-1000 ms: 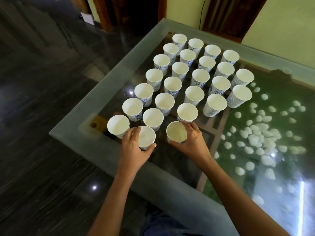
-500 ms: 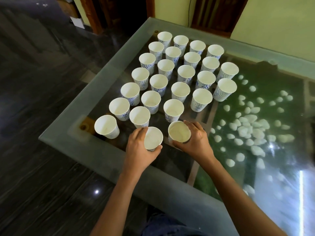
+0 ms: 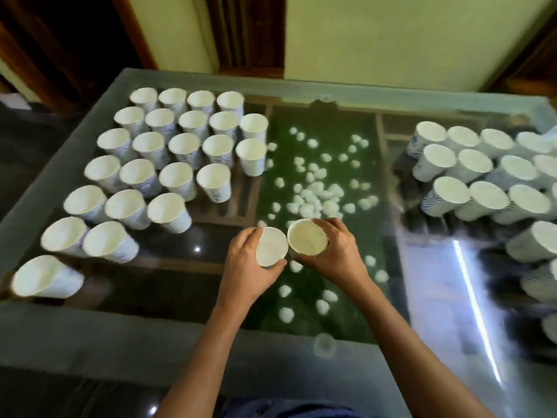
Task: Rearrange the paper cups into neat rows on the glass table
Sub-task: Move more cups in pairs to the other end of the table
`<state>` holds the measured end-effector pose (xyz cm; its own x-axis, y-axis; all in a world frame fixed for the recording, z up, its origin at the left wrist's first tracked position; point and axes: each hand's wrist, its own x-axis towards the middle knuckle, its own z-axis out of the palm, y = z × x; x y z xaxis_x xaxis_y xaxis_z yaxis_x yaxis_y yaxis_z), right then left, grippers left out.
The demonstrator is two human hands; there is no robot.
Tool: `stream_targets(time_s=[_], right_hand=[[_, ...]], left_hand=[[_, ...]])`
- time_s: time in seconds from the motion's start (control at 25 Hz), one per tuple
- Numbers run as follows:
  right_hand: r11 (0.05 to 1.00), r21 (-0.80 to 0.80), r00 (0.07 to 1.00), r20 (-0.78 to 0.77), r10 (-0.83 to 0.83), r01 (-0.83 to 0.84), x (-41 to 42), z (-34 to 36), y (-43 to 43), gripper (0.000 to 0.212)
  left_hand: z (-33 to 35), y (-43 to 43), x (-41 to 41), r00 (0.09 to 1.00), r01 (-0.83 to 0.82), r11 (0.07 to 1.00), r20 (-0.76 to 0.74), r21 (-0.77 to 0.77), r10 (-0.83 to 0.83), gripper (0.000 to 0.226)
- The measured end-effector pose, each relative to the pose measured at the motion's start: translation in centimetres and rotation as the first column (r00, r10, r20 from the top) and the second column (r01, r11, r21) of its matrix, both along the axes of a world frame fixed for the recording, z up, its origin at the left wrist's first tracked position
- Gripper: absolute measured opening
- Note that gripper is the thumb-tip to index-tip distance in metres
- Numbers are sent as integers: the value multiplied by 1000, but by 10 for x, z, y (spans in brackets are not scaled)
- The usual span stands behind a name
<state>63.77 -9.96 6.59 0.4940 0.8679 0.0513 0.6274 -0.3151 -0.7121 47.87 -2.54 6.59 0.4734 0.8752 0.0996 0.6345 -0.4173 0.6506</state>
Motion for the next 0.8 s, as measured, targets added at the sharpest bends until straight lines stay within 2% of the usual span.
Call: stream_targets(time_s=[0.32,0.56,0.8], right_hand=[[952,-52,953,20,-301,302,146,-4,-127,80],[913,-55,914,37,-404,405,220,-7,-180,77],[873,-69,875,20,-483,483,268,-16,-192,73]], left_hand=[[-12,-84,158,971,235,970,-35,-59,-237,75],[-16,-119,247,942,331,940,-25,-81,-334,75],[-16,-123,310,920,388,918,-28,-77,-391,76]])
